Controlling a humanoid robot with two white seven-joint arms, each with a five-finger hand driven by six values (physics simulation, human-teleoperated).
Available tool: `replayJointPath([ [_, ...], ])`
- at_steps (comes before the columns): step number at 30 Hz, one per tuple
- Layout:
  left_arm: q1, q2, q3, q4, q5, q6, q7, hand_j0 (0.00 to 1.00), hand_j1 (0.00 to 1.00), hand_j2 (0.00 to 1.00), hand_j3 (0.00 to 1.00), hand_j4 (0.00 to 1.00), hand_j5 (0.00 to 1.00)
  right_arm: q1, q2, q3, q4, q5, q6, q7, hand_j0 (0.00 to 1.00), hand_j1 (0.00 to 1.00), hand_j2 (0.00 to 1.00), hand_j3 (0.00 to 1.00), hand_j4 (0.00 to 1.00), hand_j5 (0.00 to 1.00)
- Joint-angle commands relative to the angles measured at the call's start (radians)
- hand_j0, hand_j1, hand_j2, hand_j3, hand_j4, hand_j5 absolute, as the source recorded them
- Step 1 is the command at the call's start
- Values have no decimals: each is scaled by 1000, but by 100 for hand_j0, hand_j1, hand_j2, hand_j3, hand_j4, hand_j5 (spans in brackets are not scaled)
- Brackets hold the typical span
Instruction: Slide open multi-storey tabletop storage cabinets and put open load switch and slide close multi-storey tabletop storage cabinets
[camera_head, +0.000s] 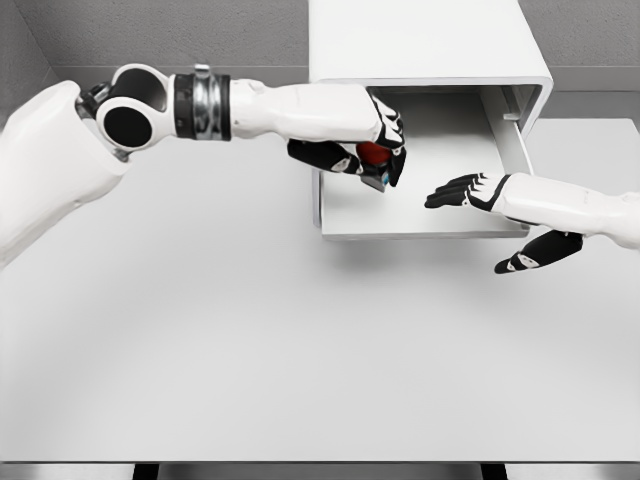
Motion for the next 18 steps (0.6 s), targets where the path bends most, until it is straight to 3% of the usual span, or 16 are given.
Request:
replayJointPath([
  [1, 0, -3, -3, 10, 6, 3, 1, 43, 43, 43, 43, 43, 43, 0, -1, -1, 0, -8, 2, 0, 100, 100, 100, 100, 100, 100],
  [9, -3, -4, -2, 30, -6, 3, 1, 45, 45, 45, 45, 45, 45, 0, -1, -1, 0, -8, 2, -2, 100, 100, 100, 100, 100, 100],
  [11, -6, -3, -2, 30, -6, 3, 1, 54, 54, 54, 54, 54, 54, 0, 1, -1, 0, -8, 2, 0, 100, 100, 100, 100, 100, 100],
  [12, -8, -4, -2, 30, -6, 3, 5, 82, 82, 82, 82, 82, 82, 0, 1, -1, 0, -8, 2, 0, 100, 100, 100, 100, 100, 100],
  [13, -6, -4, 0, 30, -6, 3, 8, 100, 100, 100, 100, 100, 100, 2, 1, -1, 0, -8, 2, 0, 100, 100, 100, 100, 100, 100],
  [18, -6, -4, 4, 27, -3, 3, 10, 100, 100, 100, 100, 100, 100, 2, 1, -1, 0, -8, 2, 0, 100, 100, 100, 100, 100, 100],
])
